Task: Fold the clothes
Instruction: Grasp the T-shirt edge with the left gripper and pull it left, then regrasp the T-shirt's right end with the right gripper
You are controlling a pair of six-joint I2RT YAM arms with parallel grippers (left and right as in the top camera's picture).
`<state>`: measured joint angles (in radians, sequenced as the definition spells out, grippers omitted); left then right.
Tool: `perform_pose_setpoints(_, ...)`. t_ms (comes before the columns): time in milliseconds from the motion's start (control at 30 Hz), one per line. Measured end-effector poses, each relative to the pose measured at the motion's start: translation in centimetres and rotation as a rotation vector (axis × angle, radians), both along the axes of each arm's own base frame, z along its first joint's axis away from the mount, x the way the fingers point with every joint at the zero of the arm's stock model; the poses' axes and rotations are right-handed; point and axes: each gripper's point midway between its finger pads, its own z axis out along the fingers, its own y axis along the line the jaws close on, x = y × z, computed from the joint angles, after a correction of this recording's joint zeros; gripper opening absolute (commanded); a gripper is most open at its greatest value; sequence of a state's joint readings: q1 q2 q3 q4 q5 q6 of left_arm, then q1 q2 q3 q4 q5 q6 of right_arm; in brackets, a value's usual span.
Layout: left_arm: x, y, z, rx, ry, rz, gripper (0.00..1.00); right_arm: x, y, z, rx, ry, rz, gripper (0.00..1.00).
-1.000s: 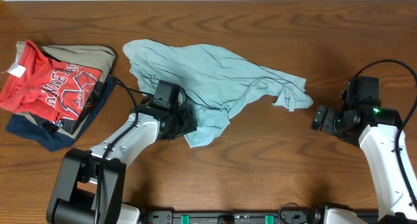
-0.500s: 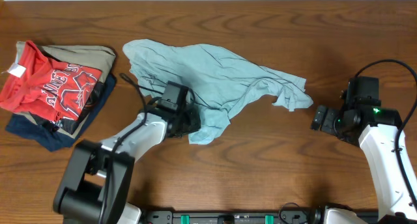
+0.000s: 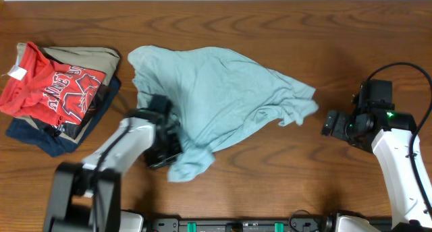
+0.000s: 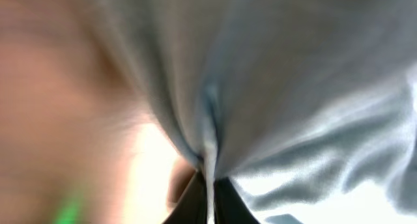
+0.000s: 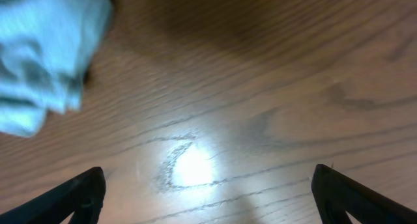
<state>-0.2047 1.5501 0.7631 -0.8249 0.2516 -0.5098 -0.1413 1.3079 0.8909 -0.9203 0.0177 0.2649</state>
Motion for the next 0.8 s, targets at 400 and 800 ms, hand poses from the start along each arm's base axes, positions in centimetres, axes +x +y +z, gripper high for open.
perform_pose_setpoints(400,-0.1,5.9,3.2,0.132,-0.093,0.13,0.06,0.3,5.8,-1.1,0.237,0.019,0.211,0.93)
perform_pose_setpoints(800,-1.2,8.4,3.4,0.276,-0.059,0.104,0.06,3.7,8.0,-5.1,0.264,0.013,0.293,0.64)
